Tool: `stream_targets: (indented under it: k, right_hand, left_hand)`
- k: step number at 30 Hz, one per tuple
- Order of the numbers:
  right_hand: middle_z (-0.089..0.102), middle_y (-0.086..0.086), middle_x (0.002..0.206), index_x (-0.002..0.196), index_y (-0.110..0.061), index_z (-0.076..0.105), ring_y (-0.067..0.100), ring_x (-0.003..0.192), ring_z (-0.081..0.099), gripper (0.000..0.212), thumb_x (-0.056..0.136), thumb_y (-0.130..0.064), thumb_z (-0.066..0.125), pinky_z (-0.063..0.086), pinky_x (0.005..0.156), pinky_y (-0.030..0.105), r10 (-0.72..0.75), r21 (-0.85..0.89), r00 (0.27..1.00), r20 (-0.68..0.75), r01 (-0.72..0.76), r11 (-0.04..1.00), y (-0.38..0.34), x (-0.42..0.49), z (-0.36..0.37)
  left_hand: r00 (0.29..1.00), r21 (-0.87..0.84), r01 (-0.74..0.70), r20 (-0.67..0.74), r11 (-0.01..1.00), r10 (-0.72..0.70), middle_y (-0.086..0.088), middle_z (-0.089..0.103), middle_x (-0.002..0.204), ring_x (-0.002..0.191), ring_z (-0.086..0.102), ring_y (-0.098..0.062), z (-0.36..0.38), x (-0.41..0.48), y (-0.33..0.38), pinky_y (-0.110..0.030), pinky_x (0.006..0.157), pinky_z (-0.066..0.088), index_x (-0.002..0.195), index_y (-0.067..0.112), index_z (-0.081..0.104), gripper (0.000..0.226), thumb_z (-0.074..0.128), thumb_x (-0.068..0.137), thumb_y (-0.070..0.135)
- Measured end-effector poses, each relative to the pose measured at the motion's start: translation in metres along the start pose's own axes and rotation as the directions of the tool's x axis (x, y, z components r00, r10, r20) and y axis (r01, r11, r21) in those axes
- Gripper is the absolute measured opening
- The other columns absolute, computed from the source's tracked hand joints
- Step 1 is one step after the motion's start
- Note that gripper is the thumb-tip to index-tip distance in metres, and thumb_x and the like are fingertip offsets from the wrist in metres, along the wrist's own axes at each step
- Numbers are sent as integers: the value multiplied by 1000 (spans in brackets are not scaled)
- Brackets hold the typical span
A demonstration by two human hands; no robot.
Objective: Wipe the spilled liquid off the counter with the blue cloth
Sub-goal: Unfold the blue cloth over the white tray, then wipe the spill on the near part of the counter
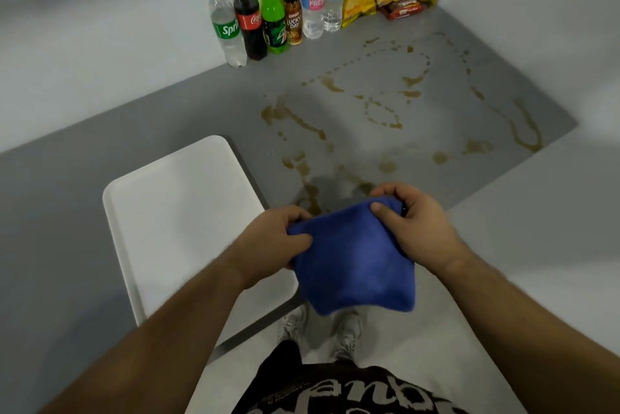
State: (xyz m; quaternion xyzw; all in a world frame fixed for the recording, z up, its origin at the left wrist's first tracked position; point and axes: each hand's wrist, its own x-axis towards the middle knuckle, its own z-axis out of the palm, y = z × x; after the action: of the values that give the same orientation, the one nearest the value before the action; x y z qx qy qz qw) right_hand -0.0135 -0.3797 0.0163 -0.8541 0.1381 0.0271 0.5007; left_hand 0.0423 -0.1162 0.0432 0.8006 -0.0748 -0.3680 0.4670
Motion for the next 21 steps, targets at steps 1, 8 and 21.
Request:
stream_targets:
  k: [1,8,21]
  right_hand:
    - [73,-22,103,111,-40,68,-3,95,67,18,97,-29,71,50,81,12,27,-41,1000,0,-27,999,3,10,6]
    - [70,0,123,132,-17,64,13,106,62,39,95,-5,61,36,84,4,48,-258,999,-1,-47,965,22,47,45]
    - [64,10,133,124,-13,71,30,119,58,32,98,-33,69,48,105,45,-237,-545,970,-61,167,822,22,11,88]
  left_hand:
    - [997,92,-2,-75,996,9,0,73,83,79,72,-23,0,11,-4,-37,70,64,89,25,69,8,65,83,25]
    - [963,347,-21,-244,938,112,12,67,80,73,62,-3,8,51,-39,-26,65,51,93,24,68,7,69,87,20]
    - [843,661,-121,-326,741,428,5,67,103,99,56,-16,-10,51,-82,-35,88,51,99,24,67,16,67,91,37]
